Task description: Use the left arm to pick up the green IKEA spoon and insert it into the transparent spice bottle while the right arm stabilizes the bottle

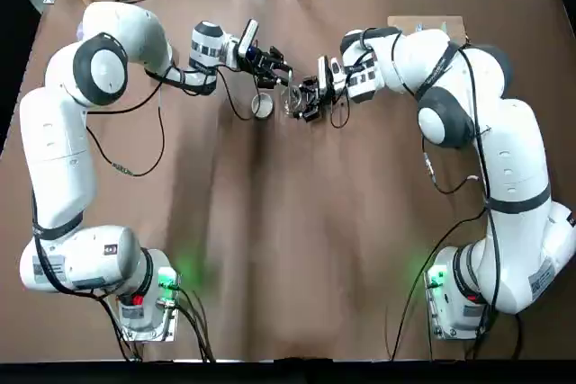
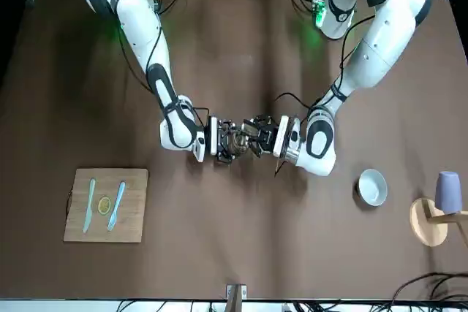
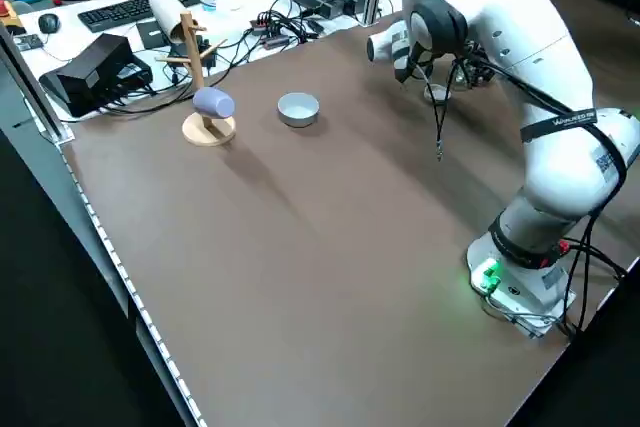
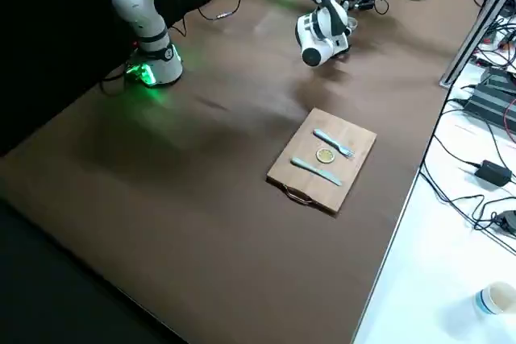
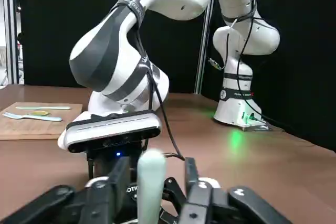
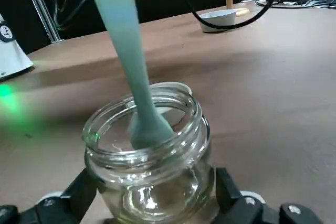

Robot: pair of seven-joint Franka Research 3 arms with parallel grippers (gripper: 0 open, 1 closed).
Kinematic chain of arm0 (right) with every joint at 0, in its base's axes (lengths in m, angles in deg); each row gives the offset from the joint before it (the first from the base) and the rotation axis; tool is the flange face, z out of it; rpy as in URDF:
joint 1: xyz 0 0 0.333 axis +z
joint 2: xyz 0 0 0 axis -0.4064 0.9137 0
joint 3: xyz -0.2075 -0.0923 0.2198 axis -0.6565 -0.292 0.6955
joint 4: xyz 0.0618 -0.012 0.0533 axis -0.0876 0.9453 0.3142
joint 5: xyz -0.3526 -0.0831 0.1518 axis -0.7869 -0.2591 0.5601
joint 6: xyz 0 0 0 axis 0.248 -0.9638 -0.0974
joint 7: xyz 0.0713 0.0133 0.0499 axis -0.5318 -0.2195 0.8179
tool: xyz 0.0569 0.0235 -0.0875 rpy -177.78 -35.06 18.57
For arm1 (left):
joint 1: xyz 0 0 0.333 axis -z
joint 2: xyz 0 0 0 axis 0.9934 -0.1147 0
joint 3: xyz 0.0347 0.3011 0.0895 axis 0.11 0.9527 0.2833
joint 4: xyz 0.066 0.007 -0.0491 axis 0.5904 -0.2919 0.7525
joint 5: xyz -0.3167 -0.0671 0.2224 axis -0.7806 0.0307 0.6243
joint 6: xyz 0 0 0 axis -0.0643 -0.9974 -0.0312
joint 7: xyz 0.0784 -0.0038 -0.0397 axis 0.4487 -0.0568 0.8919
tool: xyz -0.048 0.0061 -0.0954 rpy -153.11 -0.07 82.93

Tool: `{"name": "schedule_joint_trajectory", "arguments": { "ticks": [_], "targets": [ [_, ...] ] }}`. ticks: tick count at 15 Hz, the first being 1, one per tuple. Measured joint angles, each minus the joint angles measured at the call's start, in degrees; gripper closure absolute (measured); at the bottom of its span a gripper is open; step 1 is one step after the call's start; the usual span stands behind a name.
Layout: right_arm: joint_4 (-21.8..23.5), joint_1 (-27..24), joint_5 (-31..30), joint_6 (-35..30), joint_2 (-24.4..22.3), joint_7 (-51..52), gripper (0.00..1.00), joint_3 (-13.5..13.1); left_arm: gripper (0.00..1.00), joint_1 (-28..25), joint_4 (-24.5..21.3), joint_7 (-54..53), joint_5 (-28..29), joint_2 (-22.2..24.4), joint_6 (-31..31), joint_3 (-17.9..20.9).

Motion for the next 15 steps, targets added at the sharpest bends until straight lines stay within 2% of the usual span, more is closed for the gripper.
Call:
{"name": "schedule_joint_trajectory", "arguments": {
  "ticks": [1, 5, 10, 13, 15],
  "targets": [
    [0.00, 0.00, 0.00, 0.00, 0.00, 0.00, 0.00, 0.00, 0.36, 0.00, 0.01, 0.00, 0.00, 0.00, 0.08, 0.00],
    [-0.01, 0.00, 0.00, 0.00, 0.00, 0.00, 0.00, -0.01, 0.01, -0.05, 0.08, 0.22, -0.58, 0.00, 0.11, 0.00],
    [-0.02, -0.01, 0.00, 0.00, 0.00, 0.00, 0.00, -0.04, 0.00, -1.32, 1.38, 8.76, -1.30, 1.04, 0.04, -0.35],
    [-0.21, -0.04, 0.00, 0.05, 0.00, -0.22, 0.00, -0.22, 0.00, -3.87, 3.02, 20.00, -0.19, 5.63, -1.60, -0.59],
    [-0.51, -0.06, -0.25, 0.07, -0.01, -0.25, 0.00, -0.44, 0.00, -5.67, 4.48, 29.29, 2.50, 9.32, -3.23, -0.67]
  ]
}}
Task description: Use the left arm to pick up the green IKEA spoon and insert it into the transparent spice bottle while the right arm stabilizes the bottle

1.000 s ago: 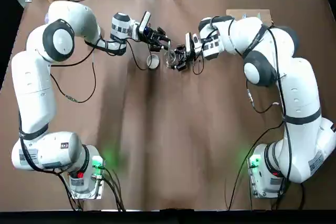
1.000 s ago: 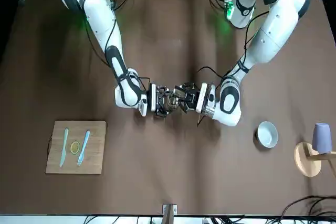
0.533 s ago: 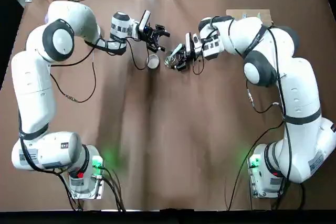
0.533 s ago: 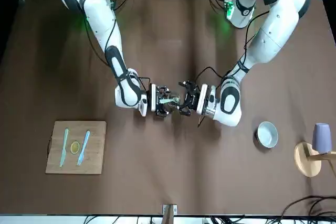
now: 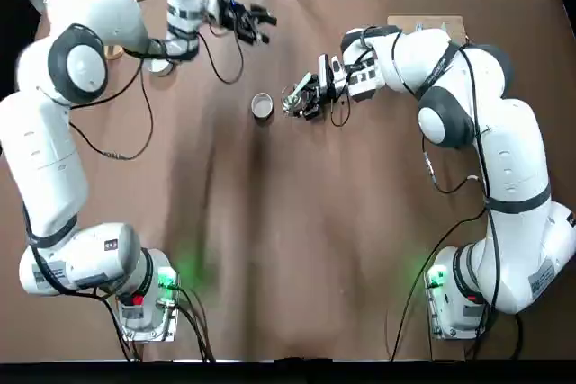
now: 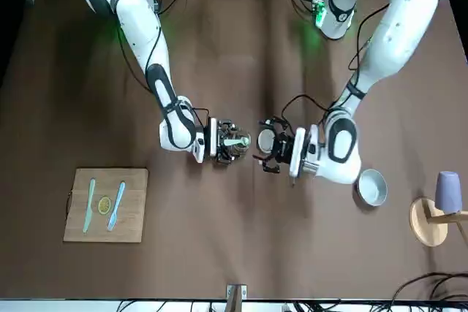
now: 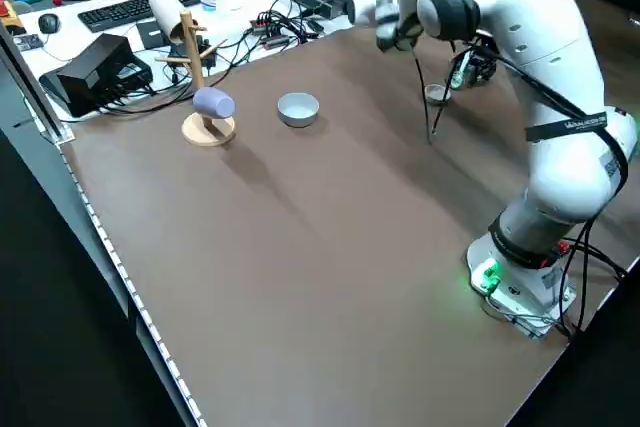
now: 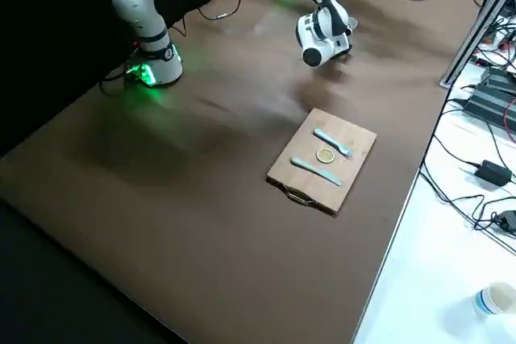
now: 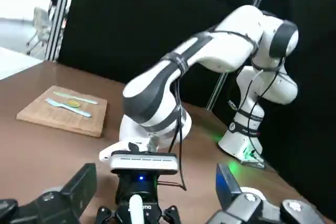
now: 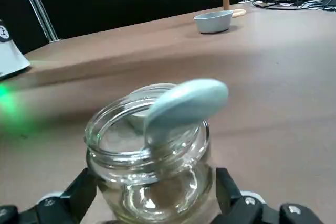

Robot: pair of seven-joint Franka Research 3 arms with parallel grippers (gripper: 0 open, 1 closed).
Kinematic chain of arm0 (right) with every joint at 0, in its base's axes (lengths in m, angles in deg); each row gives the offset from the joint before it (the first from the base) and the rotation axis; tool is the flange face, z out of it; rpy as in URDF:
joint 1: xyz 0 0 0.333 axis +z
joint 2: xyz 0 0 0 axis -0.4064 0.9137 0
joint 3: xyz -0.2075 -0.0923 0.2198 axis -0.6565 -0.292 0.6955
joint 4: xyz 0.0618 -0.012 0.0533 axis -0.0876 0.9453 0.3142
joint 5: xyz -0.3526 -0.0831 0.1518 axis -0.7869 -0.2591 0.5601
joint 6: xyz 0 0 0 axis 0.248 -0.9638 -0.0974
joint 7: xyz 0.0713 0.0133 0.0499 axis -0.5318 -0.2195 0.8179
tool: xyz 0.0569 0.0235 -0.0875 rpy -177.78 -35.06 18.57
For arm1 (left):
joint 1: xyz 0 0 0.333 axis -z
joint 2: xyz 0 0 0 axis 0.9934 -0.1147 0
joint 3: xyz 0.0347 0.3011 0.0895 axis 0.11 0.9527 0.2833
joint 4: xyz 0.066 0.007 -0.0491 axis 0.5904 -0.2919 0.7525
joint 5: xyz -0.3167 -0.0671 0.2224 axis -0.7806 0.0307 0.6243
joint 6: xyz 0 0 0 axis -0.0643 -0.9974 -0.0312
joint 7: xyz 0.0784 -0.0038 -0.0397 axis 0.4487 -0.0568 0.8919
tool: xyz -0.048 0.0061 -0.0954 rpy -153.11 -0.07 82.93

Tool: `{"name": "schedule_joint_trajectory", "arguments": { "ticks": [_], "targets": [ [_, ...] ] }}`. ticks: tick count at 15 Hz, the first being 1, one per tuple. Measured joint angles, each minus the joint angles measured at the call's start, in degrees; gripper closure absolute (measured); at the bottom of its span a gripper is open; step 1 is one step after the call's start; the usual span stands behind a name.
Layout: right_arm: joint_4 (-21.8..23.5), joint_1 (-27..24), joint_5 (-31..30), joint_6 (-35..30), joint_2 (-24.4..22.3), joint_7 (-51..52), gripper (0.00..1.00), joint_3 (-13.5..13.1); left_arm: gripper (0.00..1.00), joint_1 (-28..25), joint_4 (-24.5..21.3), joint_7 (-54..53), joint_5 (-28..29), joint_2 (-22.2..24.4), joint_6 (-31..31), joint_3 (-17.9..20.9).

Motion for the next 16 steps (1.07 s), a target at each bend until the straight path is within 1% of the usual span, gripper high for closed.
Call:
{"name": "schedule_joint_trajectory", "arguments": {
  "ticks": [2, 6, 7, 9, 12, 13, 16],
  "targets": [
    [-0.36, -0.01, -2.82, 0.07, -0.05, -0.55, 0.00, -0.42, 0.00, -1.85, 1.23, 8.82, 3.25, 3.27, -1.44, -0.04],
    [-1.21, -0.11, -9.68, 0.05, -0.54, -6.31, 0.00, -1.43, 0.00, -4.92, 2.67, 24.56, 7.42, 10.31, -2.61, -0.02],
    [-1.27, -0.62, -12.73, 0.06, -1.19, -7.80, 0.00, -1.89, 0.00, -5.81, 2.72, 31.78, 11.90, 13.98, -2.66, 0.16],
    [-1.24, -1.75, -14.87, -0.34, -2.13, -9.26, 0.00, -2.08, 0.00, -6.51, 2.71, 38.41, 17.53, 16.71, -2.69, 0.40],
    [-1.15, -4.07, -18.59, -3.87, -3.92, -12.31, 0.00, -2.21, 0.00, -7.22, 2.67, 46.69, 23.44, 18.57, -2.72, 0.85],
    [-1.15, -5.06, -21.15, -4.92, -4.65, -14.25, 0.00, -2.25, 0.00, -7.24, 2.64, 49.80, 26.54, 18.85, -2.72, 1.26],
    [-1.55, -8.83, -31.44, -8.88, -7.30, -21.74, 0.00, -2.35, 0.00, -7.36, 2.60, 62.70, 38.35, 19.04, -2.73, 1.91]
  ]
}}
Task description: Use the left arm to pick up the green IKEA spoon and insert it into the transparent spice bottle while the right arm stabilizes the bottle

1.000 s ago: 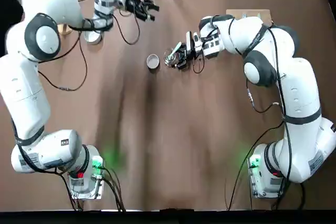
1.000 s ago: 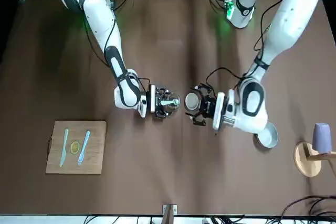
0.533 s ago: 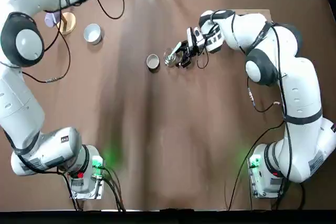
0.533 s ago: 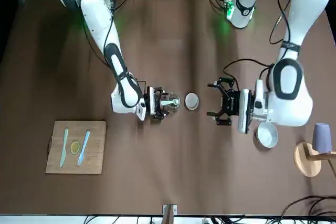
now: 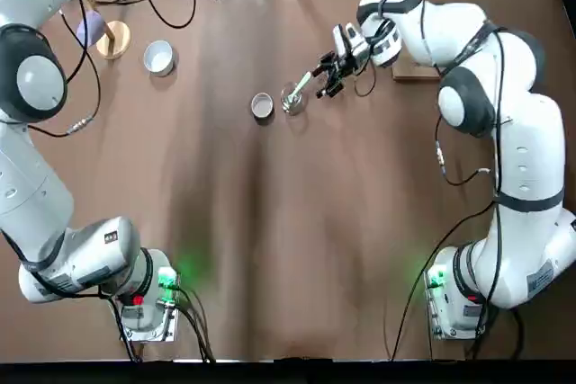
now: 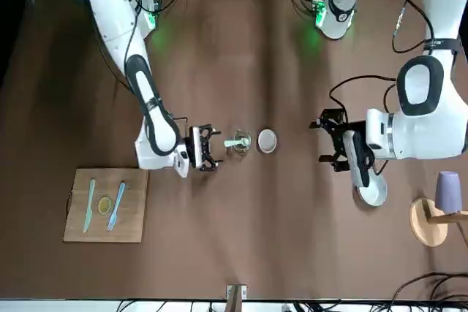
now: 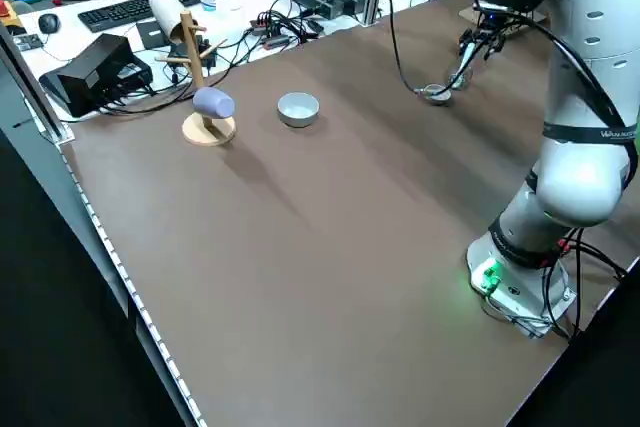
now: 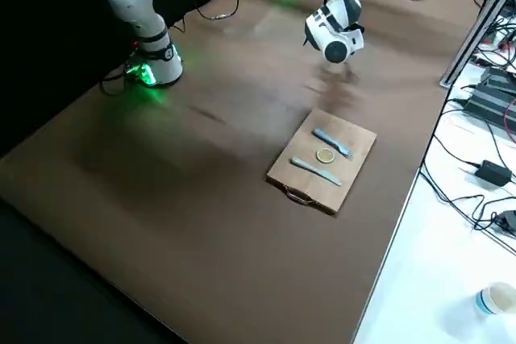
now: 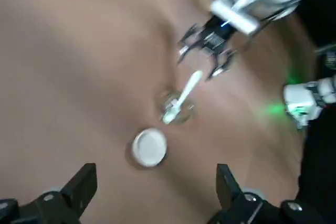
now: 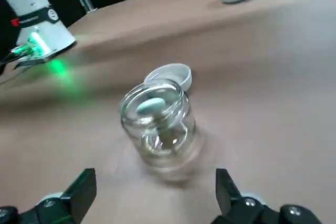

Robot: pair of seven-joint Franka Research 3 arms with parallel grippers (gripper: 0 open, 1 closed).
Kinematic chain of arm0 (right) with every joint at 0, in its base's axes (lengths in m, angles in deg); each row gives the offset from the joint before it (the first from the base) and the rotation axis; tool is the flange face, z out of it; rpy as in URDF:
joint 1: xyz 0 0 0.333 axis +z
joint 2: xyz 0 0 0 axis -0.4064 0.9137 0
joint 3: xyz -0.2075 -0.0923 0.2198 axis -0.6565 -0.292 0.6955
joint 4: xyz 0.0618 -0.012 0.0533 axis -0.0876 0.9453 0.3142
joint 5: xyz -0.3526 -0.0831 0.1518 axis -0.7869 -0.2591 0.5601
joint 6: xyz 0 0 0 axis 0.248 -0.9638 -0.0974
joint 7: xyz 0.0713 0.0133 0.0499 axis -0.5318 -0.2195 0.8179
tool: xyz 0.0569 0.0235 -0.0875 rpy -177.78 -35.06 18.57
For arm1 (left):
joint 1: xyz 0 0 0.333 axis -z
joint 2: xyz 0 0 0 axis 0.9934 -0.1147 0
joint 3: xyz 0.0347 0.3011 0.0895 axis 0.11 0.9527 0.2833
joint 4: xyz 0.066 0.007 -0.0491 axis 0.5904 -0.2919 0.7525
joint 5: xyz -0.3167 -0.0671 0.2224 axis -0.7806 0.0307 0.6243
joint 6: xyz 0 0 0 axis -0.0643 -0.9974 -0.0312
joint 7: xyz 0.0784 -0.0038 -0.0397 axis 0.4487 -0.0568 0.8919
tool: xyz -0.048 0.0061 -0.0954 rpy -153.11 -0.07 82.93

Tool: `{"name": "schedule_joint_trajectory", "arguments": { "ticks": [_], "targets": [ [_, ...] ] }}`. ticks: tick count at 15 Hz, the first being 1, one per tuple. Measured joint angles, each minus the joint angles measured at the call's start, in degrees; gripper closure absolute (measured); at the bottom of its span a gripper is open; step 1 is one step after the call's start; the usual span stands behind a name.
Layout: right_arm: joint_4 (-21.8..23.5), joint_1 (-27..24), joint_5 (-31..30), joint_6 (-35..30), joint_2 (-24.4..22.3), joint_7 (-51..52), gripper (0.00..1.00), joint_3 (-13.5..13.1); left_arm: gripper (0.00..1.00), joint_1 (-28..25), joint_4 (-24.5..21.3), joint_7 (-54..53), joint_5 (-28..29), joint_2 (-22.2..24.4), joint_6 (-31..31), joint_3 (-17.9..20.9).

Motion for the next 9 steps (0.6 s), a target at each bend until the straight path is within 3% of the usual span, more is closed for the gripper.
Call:
{"name": "schedule_joint_trajectory", "arguments": {
  "ticks": [5, 9],
  "targets": [
    [-7.34, -7.76, -16.09, -11.72, -3.61, -15.52, 0.00, -0.19, 0.00, -0.03, 0.00, 20.98, 12.22, 1.13, 0.00, 0.05],
    [-14.75, -10.62, -25.60, -17.98, -3.95, -26.32, 0.00, -0.21, 0.00, -0.24, -0.36, 40.23, 20.24, 4.80, -0.04, 0.10]
  ]
}}
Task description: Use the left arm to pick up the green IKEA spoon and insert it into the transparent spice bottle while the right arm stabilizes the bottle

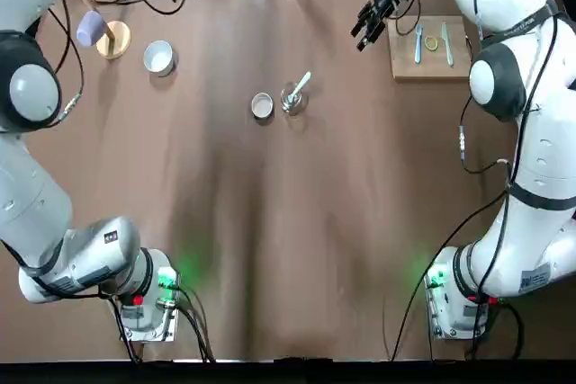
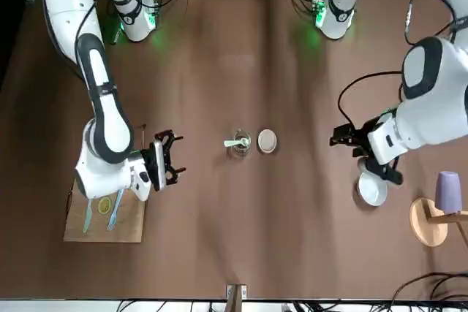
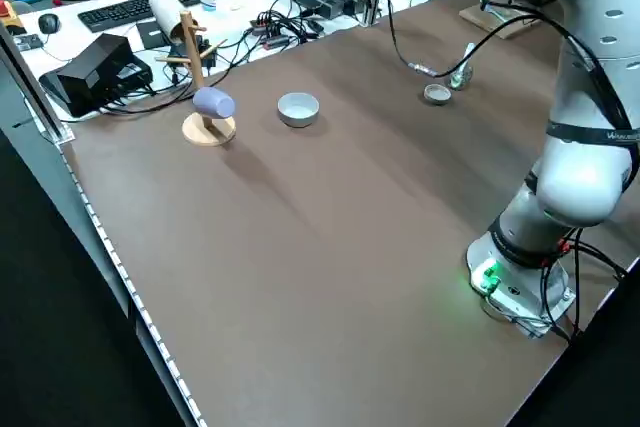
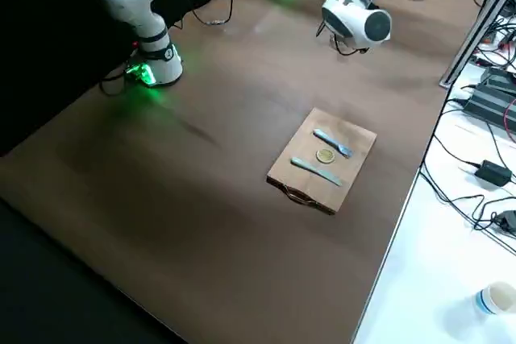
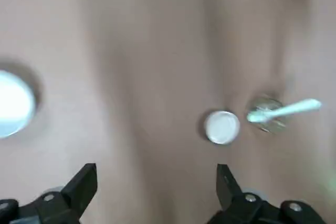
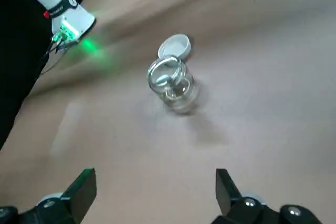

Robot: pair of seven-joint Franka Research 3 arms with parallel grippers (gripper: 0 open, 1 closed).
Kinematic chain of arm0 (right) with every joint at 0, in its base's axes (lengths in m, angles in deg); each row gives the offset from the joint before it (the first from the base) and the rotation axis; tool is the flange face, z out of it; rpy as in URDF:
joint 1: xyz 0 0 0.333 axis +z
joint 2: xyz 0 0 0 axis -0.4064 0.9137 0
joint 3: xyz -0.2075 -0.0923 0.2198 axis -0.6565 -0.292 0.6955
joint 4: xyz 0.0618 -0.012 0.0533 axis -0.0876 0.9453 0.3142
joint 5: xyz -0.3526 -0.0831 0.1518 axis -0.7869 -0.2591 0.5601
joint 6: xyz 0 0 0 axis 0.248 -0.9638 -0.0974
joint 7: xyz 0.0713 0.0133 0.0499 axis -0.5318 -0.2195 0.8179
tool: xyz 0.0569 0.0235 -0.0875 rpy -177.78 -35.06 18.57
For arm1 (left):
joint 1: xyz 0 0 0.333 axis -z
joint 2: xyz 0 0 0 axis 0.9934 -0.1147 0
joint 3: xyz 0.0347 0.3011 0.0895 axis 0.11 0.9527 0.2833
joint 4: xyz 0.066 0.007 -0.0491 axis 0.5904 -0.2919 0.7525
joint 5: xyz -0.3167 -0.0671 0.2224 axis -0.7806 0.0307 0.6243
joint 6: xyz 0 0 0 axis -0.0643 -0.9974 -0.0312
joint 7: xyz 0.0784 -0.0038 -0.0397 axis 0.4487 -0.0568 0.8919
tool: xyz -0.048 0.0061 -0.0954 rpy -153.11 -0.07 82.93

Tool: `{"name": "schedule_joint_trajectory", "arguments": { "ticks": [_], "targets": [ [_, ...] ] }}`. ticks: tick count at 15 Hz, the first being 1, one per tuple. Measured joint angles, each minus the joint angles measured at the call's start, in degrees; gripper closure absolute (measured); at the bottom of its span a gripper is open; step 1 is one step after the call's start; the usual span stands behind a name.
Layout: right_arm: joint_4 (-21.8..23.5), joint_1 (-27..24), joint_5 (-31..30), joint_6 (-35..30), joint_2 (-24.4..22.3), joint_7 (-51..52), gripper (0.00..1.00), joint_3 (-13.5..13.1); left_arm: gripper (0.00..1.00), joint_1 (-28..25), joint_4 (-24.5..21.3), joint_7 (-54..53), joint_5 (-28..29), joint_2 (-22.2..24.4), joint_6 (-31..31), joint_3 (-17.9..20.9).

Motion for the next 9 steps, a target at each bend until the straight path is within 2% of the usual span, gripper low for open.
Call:
{"name": "schedule_joint_trajectory", "arguments": {
  "ticks": [3, 4, 9],
  "targets": [
    [-5.72, -2.06, -6.53, -5.19, -0.02, -6.21, 0.00, -0.08, 0.00, -0.44, -2.08, 6.77, 10.87, 4.89, -0.93, 0.01],
    [-8.92, -3.34, -10.86, -6.45, -0.02, -10.48, 0.00, -0.42, 0.00, -1.13, -2.73, 7.86, 13.70, 8.11, -3.71, 0.06],
    [-15.78, -3.97, -19.59, -6.83, -0.04, -19.47, 0.00, -3.11, 0.00, -2.08, -2.19, 8.12, 14.10, 13.11, -6.62, 0.21]
  ]
}}
